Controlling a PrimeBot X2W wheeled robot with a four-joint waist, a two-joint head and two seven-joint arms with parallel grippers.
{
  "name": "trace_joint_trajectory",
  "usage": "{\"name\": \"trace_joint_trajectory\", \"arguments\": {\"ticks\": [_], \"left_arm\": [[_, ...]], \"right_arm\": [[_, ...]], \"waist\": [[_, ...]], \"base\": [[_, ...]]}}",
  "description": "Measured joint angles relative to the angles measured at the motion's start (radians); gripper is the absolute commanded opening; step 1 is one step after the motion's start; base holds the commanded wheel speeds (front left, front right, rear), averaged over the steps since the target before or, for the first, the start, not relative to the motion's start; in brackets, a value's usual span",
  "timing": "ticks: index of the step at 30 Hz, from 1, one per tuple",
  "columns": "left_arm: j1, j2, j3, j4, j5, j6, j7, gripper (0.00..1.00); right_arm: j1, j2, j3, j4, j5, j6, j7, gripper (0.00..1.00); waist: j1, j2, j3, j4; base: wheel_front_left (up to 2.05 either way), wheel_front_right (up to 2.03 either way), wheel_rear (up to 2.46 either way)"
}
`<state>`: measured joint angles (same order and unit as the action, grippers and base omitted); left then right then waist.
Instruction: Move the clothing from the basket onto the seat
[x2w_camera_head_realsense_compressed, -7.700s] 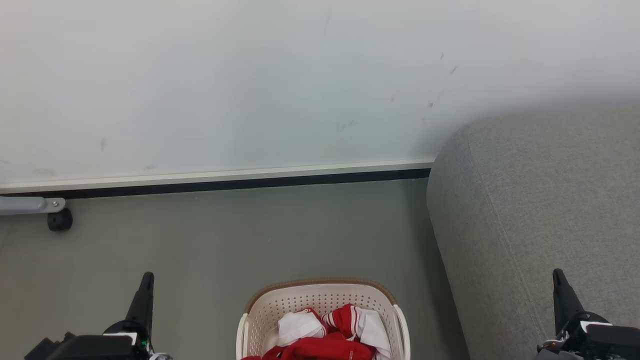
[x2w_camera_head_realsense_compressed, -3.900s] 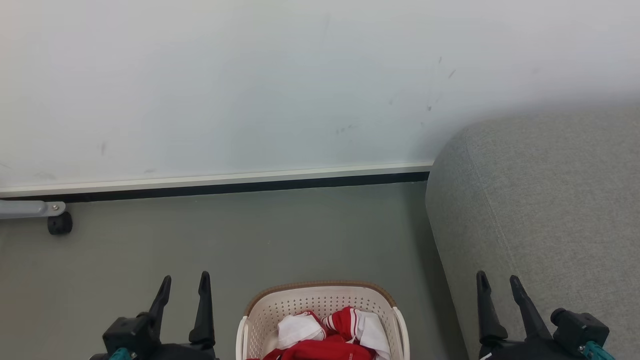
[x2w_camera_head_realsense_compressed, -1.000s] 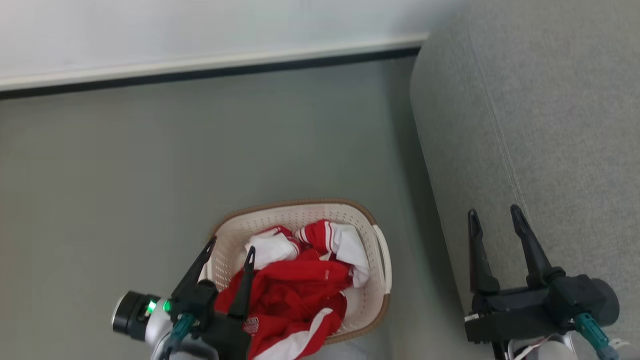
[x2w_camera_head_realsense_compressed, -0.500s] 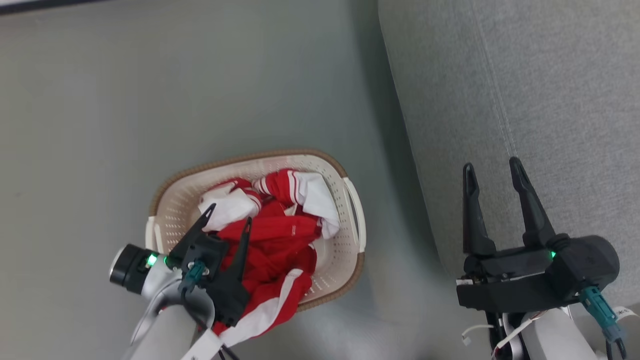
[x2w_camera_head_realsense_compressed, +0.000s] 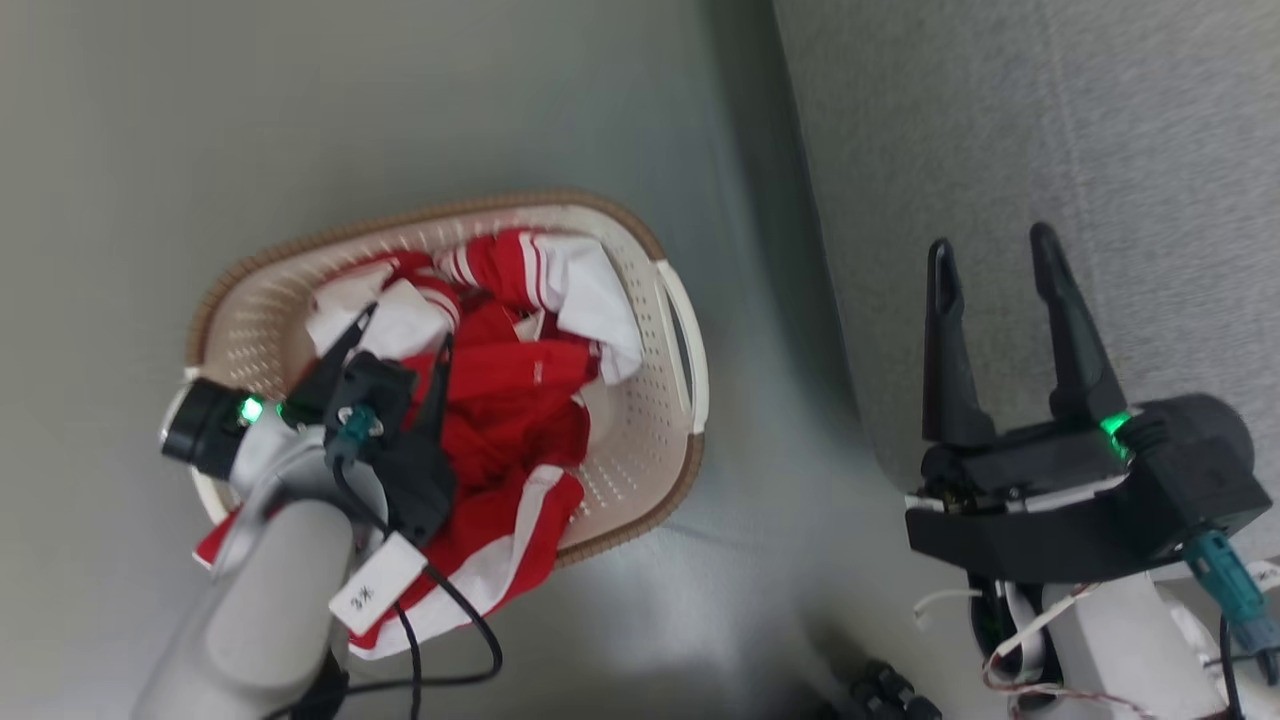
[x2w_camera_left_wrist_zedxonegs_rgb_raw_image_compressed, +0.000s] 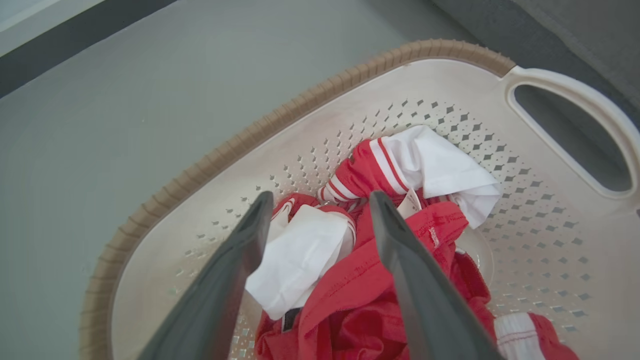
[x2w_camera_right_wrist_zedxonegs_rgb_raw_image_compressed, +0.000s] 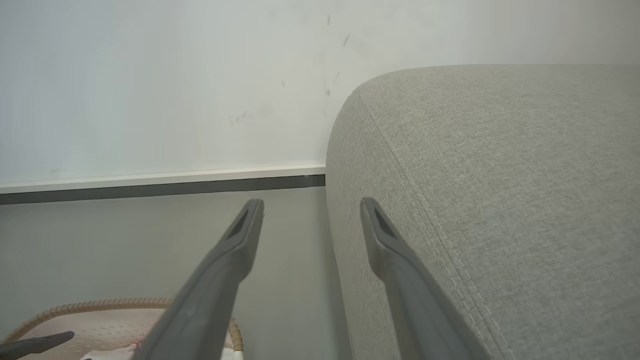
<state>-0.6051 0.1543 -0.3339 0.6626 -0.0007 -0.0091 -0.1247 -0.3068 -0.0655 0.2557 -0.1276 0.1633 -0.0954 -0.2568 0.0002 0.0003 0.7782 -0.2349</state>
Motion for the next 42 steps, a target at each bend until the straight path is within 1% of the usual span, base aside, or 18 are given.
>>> {"name": "trace_joint_trajectory", "arguments": {"ticks": [7, 14, 22, 28, 29, 30, 31, 32, 33, 36, 42], "left_arm": [[-0.081, 0.020, 0.006, 0.027, 0.012, 0.003, -0.002, 1.00], [-0.134, 0.046, -0.001, 0.076, 0.051, 0.022, -0.015, 1.00], [-0.181, 0.064, -0.012, 0.120, 0.092, 0.055, -0.026, 1.00], [-0.204, 0.073, -0.028, 0.166, 0.127, 0.074, -0.008, 1.00], [-0.209, 0.074, -0.030, 0.173, 0.132, 0.079, -0.007, 0.91], [-0.213, 0.074, -0.032, 0.178, 0.135, 0.081, -0.003, 0.53], [-0.216, 0.074, -0.033, 0.184, 0.136, 0.081, 0.000, 0.25], [-0.219, 0.073, -0.035, 0.189, 0.136, 0.082, 0.001, 0.09], [-0.221, 0.072, -0.038, 0.195, 0.138, 0.083, 0.001, 0.00], [-0.222, 0.067, -0.047, 0.207, 0.145, 0.084, -0.002, 0.00], [-0.222, 0.032, -0.064, 0.221, 0.143, 0.079, -0.045, 0.00]], "right_arm": [[-0.073, 0.003, -0.001, -0.018, 0.000, 0.000, 0.000, 1.00], [-0.106, 0.007, 0.013, 0.004, 0.000, 0.000, 0.000, 1.00], [-0.119, 0.010, 0.025, 0.010, 0.000, -0.001, -0.001, 1.00], [-0.130, 0.013, 0.033, 0.021, 0.000, -0.001, -0.002, 1.00], [-0.131, 0.014, 0.034, 0.024, 0.001, -0.001, -0.002, 1.00], [-0.133, 0.014, 0.035, 0.027, 0.001, -0.001, -0.002, 1.00], [-0.135, 0.015, 0.036, 0.030, 0.002, -0.001, -0.003, 1.00], [-0.136, 0.015, 0.037, 0.032, 0.002, -0.001, -0.003, 1.00], [-0.138, 0.016, 0.040, 0.036, 0.002, -0.001, -0.003, 1.00], [-0.147, 0.018, 0.043, 0.054, 0.009, -0.001, -0.003, 1.00], [-0.153, 0.021, 0.046, 0.090, 0.023, -0.001, -0.003, 1.00]], "waist": [[0.0000, 0.0000, 0.106, -0.012], [-0.0001, -0.0002, 0.185, -0.020], [-0.0002, -0.0002, 0.215, -0.032], [-0.0002, -0.0002, 0.222, -0.043], [-0.0001, -0.0002, 0.222, -0.045], [-0.0001, -0.0002, 0.222, -0.046], [-0.0002, -0.0002, 0.222, -0.048], [-0.0002, -0.0002, 0.221, -0.049], [-0.0002, -0.0002, 0.220, -0.051], [-0.0003, -0.0002, 0.212, -0.055], [-0.0002, -0.0002, 0.182, -0.055]], "base": [[0.00, 0.00, 0.00], [0.00, 0.00, 0.00], [0.00, 0.00, 0.00], [0.00, 0.00, 0.00], [0.00, 0.00, 0.00], [0.00, 0.00, 0.00], [0.00, 0.00, 0.00], [0.00, 0.00, 0.00], [0.00, 0.00, 0.00], [0.00, 0.00, 0.00], [0.00, 0.00, 0.00]]}}
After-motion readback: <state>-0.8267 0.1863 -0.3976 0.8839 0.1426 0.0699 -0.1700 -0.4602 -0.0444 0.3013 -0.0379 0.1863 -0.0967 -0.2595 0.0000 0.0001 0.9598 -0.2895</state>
